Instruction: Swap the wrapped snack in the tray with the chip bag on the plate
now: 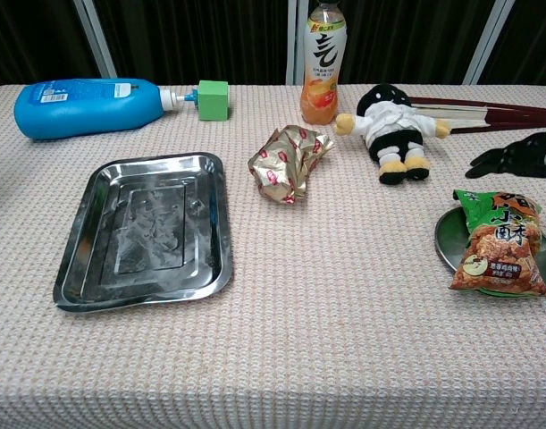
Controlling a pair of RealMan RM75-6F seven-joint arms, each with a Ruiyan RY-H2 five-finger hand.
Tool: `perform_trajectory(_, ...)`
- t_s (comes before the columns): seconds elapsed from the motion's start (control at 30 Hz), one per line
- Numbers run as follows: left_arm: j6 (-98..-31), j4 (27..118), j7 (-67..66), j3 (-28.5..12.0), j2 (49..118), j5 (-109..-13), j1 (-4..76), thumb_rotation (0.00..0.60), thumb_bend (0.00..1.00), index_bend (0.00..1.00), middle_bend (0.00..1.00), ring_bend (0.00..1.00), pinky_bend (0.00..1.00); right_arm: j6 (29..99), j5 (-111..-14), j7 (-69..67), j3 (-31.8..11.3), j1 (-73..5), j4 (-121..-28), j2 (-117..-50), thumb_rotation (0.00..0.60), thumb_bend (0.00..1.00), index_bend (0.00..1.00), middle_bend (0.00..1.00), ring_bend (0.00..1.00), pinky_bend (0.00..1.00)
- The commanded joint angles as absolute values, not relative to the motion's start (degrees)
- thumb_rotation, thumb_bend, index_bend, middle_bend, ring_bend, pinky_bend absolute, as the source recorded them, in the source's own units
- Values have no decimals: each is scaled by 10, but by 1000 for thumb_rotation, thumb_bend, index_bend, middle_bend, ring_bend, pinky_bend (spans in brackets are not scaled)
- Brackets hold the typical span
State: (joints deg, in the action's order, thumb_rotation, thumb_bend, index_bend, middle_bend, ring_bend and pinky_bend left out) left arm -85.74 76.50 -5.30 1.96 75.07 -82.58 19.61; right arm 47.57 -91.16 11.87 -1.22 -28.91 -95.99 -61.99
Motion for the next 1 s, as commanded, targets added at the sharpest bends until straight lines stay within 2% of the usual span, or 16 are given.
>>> perform_trajectory(0.03, -863, 768, -51, 21, 751, -829, 184, 600, 132, 88, 150, 70, 159, 471, -896, 140, -10, -296, -943, -655, 600, 102, 0, 0, 0, 0)
perform_trajectory(0.13, -866, 765, -47, 21, 752, -831, 174, 600, 132, 89, 150, 70, 156, 478, -890, 161, -7, -294, -930, -676, 600, 108, 0, 30, 0, 0)
perform_trajectory(0.2, -870, 761, -40, 22, 752, -835, 165, 600, 132, 89, 150, 70, 155, 477, -879, 179, -5, -294, -924, -685, 600, 136, 0, 109, 1, 0)
perform_trajectory(0.27, -870, 755, -30, 22, 753, -837, 158, 600, 133, 89, 150, 70, 156, 477, -867, 199, -5, -294, -922, -693, 600, 166, 42, 172, 37, 25)
perform_trajectory(0.33, -871, 748, -22, 20, 756, -841, 153, 600, 133, 89, 149, 70, 156, 482, -858, 213, -6, -294, -917, -701, 600, 184, 127, 230, 104, 86)
perform_trajectory(0.5, -871, 734, -10, 15, 761, -846, 146, 600, 133, 89, 149, 70, 156, 509, -855, 233, -10, -291, -906, -722, 600, 215, 460, 486, 343, 274)
perform_trajectory(0.6, -871, 729, -4, 11, 761, -847, 141, 600, 133, 89, 149, 70, 157, 535, -862, 234, -14, -287, -901, -731, 600, 214, 619, 599, 464, 315)
perform_trajectory(0.67, -873, 727, -1, 10, 760, -850, 137, 600, 133, 89, 149, 70, 157, 552, -871, 224, -18, -288, -908, -730, 600, 214, 658, 623, 491, 316)
perform_trajectory(0.8, -881, 722, 6, 4, 758, -849, 127, 600, 133, 89, 150, 70, 157, 571, -890, 207, -32, -299, -949, -715, 600, 210, 668, 626, 495, 304)
perform_trajectory(1.0, -883, 707, 25, -1, 757, -842, 110, 600, 133, 89, 149, 70, 157, 537, -885, 224, -59, -347, -998, -738, 600, 208, 670, 628, 495, 297)
